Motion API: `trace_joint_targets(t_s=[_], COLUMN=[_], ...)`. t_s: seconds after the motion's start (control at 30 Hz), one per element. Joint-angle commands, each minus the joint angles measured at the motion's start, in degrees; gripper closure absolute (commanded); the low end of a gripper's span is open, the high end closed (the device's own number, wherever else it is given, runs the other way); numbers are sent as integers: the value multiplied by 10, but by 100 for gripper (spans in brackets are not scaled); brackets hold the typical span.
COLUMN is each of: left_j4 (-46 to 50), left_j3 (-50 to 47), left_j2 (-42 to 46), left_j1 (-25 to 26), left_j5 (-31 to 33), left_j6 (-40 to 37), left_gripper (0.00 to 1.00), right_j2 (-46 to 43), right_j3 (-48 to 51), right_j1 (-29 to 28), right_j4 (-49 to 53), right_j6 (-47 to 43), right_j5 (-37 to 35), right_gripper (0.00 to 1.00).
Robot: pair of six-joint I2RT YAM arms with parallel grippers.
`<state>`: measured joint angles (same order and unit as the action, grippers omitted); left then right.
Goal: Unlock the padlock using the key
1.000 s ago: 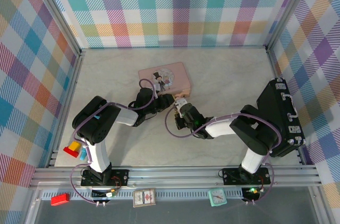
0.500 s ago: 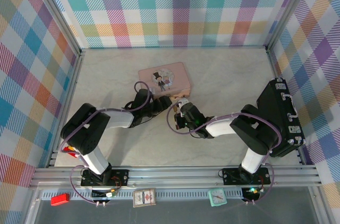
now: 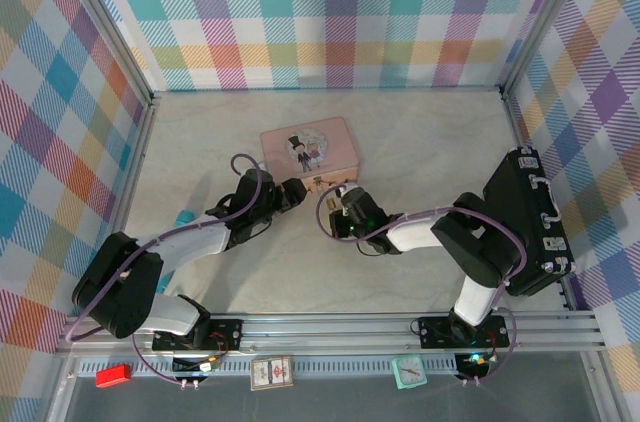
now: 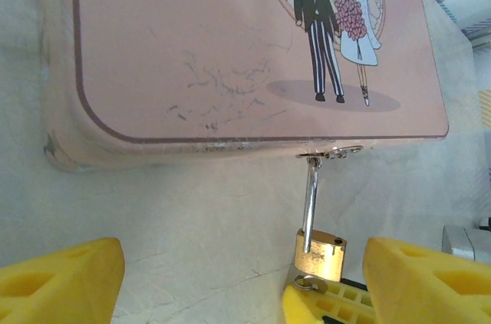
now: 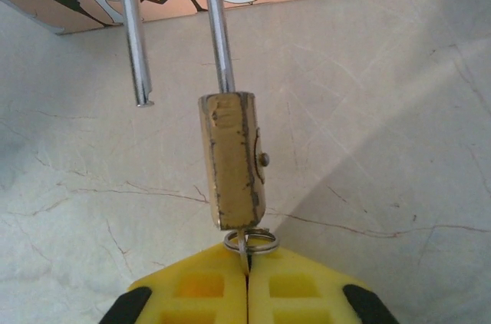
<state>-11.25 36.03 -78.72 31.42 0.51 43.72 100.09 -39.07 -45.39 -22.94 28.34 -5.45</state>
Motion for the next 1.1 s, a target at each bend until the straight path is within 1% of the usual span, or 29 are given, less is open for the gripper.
trace_joint_targets(t_s=[0.0,0.07,0.17,0.37,0.43,0.57,0.67,0.83,1.07], left_j4=[31,40,45,43,26,1,-9,-23,-29], left_j3=[3,6,9,11,7,-3,-4,-6,0], left_j2=[18,24,29,32,29,22,14,7,-8], left_j1=[-1,-2,-6,-19,-26,-37,-50,-60,-70], left_j5=[36,51,55,50,32,15,-2,-27,-51], left_j6=[-44,-53,-67,-84,-90,-90,-87,-85,-84], left_gripper=[18,17,16,14,13,9,8,9,9], right_j2=[24,24,19,-7,-15,-27,-31,-17,-1], right_j3=[-18,-16,1,16,16,9,-3,-33,-56], right_j1=[23,37,48,58,61,71,75,75,79], right_j4=[33,34,0,-12,-12,-4,6,26,51], right_j6=[44,57,55,37,27,12,0,-14,-43], right_j5=[58,89,122,143,143,138,142,157,138], right_gripper=[88,85,81,76,73,71,70,67,64])
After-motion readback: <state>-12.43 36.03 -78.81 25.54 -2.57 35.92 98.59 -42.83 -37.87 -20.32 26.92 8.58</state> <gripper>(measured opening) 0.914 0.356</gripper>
